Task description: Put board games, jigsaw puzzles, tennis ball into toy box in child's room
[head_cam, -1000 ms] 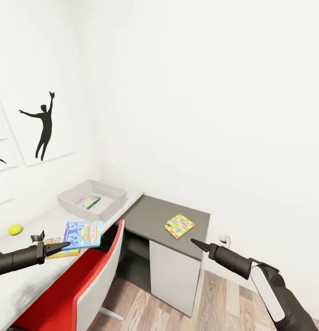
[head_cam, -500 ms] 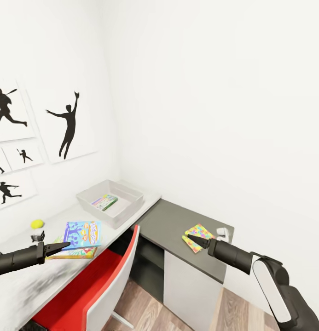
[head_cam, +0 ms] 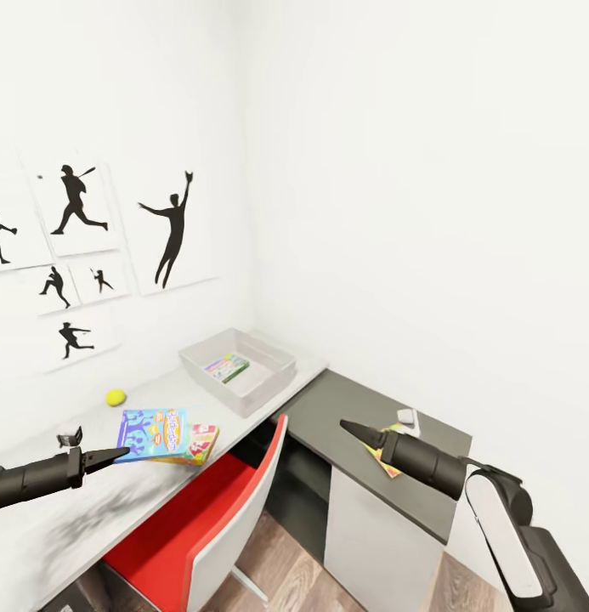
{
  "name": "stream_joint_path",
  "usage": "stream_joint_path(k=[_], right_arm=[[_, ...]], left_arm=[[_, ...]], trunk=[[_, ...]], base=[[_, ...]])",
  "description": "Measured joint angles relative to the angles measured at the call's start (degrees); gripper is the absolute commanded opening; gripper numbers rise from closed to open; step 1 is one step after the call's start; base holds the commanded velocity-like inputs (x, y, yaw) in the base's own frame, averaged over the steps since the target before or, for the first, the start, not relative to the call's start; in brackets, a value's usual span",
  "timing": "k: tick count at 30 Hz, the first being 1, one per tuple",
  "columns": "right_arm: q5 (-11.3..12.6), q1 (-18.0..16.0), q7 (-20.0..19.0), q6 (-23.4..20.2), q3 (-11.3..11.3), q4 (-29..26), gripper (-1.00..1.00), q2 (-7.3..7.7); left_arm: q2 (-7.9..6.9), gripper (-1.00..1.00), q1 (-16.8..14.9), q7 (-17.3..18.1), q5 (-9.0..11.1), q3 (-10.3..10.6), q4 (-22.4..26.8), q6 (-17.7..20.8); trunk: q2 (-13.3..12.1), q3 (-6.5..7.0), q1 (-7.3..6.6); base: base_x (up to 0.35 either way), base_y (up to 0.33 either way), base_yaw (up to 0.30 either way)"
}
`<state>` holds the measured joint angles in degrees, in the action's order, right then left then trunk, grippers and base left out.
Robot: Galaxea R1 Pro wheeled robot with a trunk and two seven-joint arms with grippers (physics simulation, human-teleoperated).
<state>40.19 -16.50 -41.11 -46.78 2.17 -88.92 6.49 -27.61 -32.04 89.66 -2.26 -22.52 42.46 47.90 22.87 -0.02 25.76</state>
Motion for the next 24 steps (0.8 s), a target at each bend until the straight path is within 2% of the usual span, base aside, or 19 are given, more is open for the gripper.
stream_joint_path(k=[6,24], right_arm=[[0.2,0.1,0.1,1.8,0.1,0.0,1.0,-0.84],[0.2,0.1,-0.2,2.5,-0.1,0.3,1.0,-0.98]], left_arm=[[0.0,-1.0,0.0,0.0,0.0,0.0,0.0,-0.1],[-0.02,-1.0,0.0,0.0,0.0,-0.1,0.0,0.0]], trunk=[[0.0,0.0,0.0],[0.0,0.0,0.0]], base=[[0.0,0.0,0.033],[0.002,-0.002,0.001]])
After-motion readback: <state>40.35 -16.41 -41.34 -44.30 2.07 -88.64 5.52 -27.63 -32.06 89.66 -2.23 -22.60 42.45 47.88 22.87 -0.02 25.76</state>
